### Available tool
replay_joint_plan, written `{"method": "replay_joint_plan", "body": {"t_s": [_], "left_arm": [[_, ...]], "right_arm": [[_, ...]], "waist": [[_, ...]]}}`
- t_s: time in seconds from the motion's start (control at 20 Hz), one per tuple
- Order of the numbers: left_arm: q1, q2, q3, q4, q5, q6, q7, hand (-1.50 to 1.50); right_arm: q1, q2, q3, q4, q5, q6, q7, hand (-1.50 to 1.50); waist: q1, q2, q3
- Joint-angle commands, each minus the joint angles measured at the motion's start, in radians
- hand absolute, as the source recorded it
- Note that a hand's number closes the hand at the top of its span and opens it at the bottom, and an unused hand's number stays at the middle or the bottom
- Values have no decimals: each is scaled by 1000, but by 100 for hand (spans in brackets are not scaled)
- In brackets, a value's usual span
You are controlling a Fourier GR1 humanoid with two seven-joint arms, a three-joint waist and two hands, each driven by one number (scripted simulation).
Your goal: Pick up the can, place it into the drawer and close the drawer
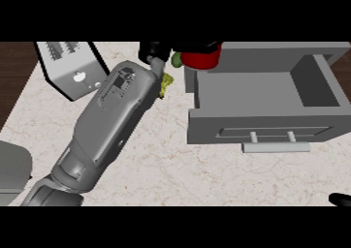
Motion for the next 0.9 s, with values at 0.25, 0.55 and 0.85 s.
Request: {"method": "replay_joint_plan", "body": {"t_s": [0.25, 0.55, 0.85], "left_arm": [[-284, -6, -60, 217, 62, 124, 50, 150], [-374, -6, -80, 347, 127, 107, 25, 150], [-498, -6, -108, 461, 167, 131, 57, 150]], "right_arm": [[-38, -1, 32, -39, 16, -17, 46, -150], [-79, -15, 20, -8, 3, -22, 44, -150], [-97, -23, 23, 33, 5, -16, 32, -150]], "waist": [[-41, 9, 1], [-46, 13, 1], [-57, 17, 2]]}}
